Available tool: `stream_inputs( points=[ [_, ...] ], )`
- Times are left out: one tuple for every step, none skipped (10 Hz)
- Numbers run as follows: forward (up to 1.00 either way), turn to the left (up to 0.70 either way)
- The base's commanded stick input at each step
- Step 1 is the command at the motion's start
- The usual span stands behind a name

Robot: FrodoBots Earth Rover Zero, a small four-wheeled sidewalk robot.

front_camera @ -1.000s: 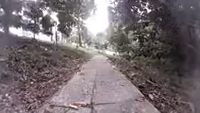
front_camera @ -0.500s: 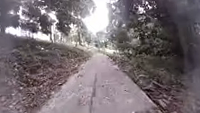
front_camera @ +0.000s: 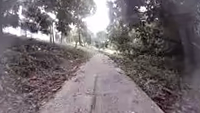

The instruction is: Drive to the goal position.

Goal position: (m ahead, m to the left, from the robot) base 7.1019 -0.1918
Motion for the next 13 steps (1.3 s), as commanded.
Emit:
stream_inputs(
  points=[
    [0.70,-0.13],
    [0.70,-0.14],
    [0.70,-0.14],
    [0.70,-0.14],
    [0.70,-0.01],
    [0.70,0.00],
    [0.70,0.00],
    [0.70,0.00],
    [0.70,0.00],
    [0.70,0.00],
    [0.70,0.00],
    [0.70,0.00],
    [0.70,0.00]
  ],
)
